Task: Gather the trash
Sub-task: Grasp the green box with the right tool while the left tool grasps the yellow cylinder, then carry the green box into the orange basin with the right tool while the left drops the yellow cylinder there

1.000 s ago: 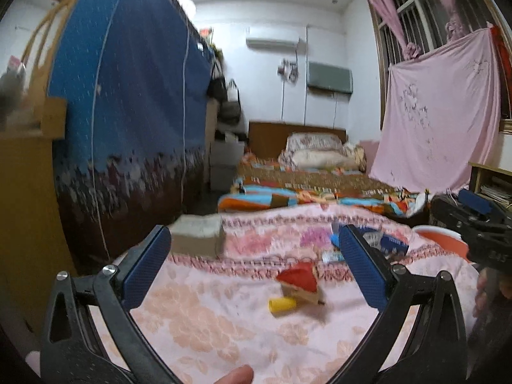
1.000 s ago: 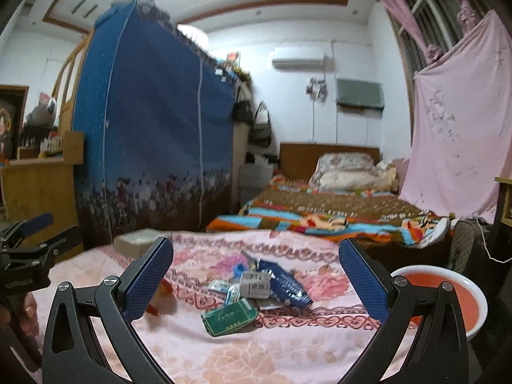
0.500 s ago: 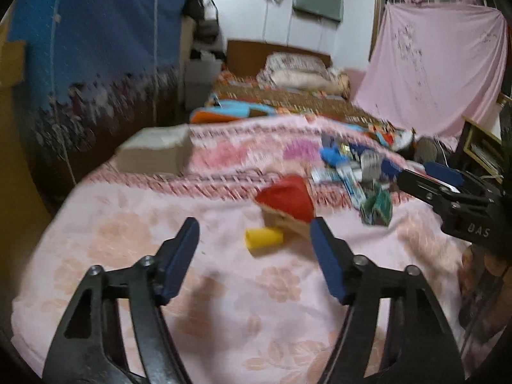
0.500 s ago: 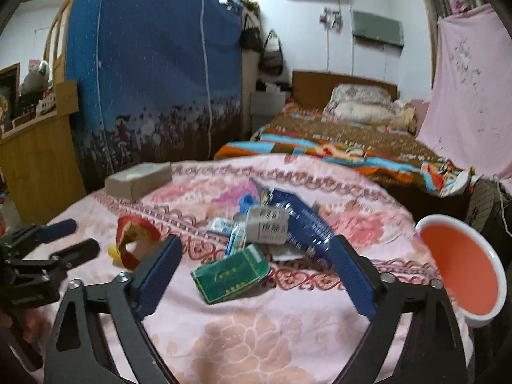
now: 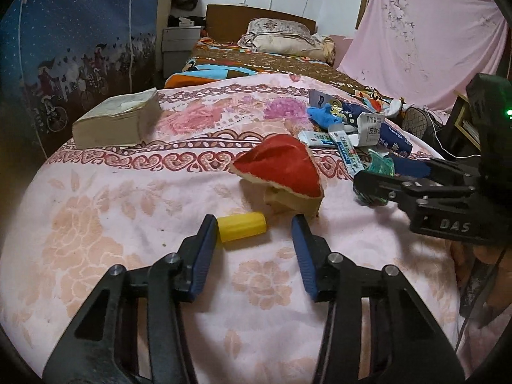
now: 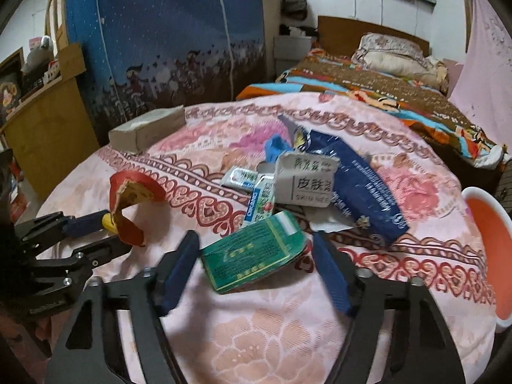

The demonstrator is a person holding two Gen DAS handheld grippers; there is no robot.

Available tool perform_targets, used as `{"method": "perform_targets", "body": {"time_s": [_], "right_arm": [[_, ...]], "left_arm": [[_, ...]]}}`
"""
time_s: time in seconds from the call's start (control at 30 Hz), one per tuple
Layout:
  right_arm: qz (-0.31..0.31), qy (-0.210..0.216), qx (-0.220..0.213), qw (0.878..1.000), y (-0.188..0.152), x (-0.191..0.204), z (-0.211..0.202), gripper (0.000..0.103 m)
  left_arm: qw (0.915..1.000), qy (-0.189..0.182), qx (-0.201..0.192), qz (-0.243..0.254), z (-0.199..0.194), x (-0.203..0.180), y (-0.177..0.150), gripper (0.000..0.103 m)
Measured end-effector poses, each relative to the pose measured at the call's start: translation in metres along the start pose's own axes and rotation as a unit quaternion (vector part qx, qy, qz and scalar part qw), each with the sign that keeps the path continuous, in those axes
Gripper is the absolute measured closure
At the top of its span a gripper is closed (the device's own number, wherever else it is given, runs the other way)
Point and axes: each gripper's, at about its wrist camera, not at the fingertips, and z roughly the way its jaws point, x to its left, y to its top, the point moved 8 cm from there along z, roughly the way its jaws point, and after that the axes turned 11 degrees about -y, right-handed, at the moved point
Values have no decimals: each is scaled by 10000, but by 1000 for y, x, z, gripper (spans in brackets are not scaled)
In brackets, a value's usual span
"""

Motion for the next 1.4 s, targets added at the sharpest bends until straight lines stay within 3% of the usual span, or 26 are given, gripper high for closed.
{"method": "perform_targets", "body": {"time_s": [0.17,0.5,0.8,1.07,1.23,1.4], "right_arm": [[-39,23,-4,10000,-3,3,2,44],[176,-2,-150,9997,-2,-4,-4,49],[485,94,-528,9974,-1,-12,-20,49],[1150,-39,-1590,9806,7,-39,-62,48],[1253,-129,-2216,9670,32,-65,-89,48],[1172,-493,-2799,9516,69,-99,-113,48]], "left_arm": [[9999,61,-101,-85,0,6,0,89],[9990,57,-445,-71,-13,2,-3,89],[9959,-503,-748,90,-32,-30,-1,89],[9898,-409,-1304,398,-45,-51,27,89],[9796,-382,-1826,746,-55,-74,68,89],[9684,-495,-2229,1007,-53,-103,111,89]]}}
